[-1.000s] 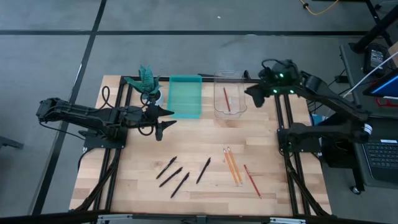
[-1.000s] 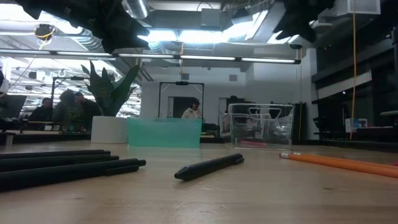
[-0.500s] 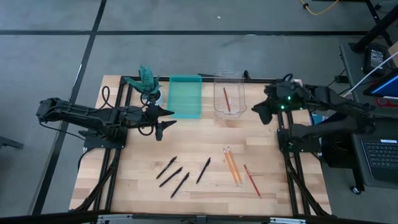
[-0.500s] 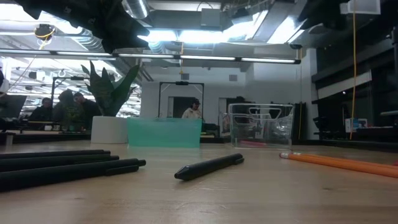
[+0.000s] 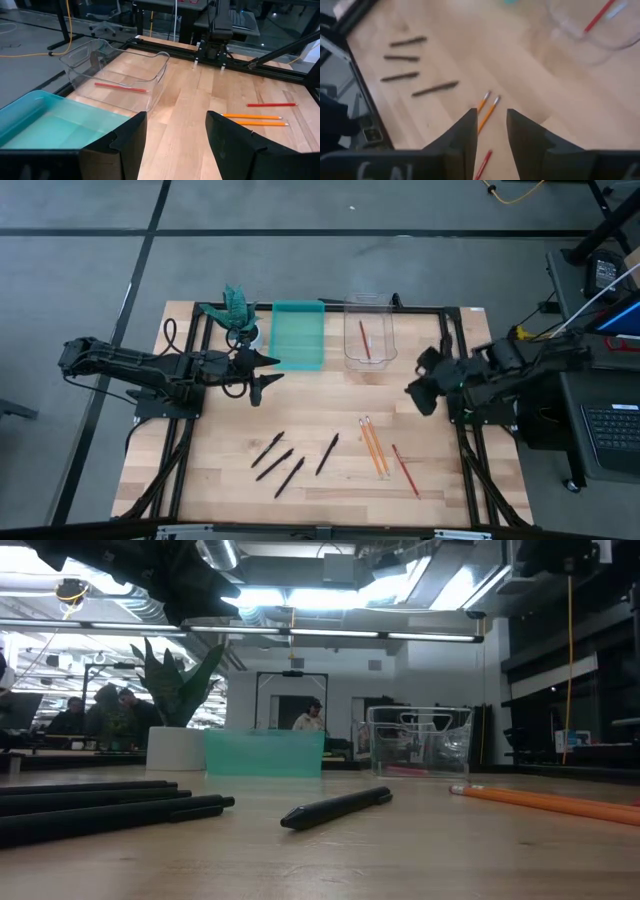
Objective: Sort pens & pencils
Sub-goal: Put the red pencil into the transparent bin
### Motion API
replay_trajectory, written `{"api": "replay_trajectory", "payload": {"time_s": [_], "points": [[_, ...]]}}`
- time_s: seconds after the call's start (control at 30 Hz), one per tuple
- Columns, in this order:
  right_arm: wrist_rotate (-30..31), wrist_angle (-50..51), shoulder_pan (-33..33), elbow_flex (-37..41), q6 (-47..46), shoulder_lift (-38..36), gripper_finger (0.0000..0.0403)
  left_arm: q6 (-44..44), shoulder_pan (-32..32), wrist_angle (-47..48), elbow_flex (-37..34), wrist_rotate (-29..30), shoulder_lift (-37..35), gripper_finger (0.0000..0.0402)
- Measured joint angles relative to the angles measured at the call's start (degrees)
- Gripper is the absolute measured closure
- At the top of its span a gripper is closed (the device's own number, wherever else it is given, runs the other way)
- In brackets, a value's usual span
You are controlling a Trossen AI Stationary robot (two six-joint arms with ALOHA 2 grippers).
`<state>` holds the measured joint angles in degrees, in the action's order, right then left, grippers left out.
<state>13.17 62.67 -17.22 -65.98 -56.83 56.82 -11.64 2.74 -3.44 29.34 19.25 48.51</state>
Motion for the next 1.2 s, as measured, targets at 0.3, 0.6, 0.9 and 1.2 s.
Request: {"api": "replay_trajectory", "payload": {"time_s": [0.3,0.6,0.9,1.2], "points": [[-3.86,0.01,-12.23,0.0,-9.09,9.15,0.0297,0.0,0.0,0.0,0.0,0.0,0.02,0.0204],[-4.37,-0.33,-19.21,0.0,-22.04,17.91,0.0297,-0.02,0.04,0.0,0.0,0.0,0.02,0.0204],[-7.24,-2.55,-20.87,0.0,-27.11,23.26,0.0297,-0.19,0.04,0.0,0.0,-0.02,0.02,0.0204],[-8.39,-3.5,-20.53,0.0,-26.99,23.84,0.0297,-2.9,0.98,-4.92,0.37,-14.85,0.76,0.0204]]}}
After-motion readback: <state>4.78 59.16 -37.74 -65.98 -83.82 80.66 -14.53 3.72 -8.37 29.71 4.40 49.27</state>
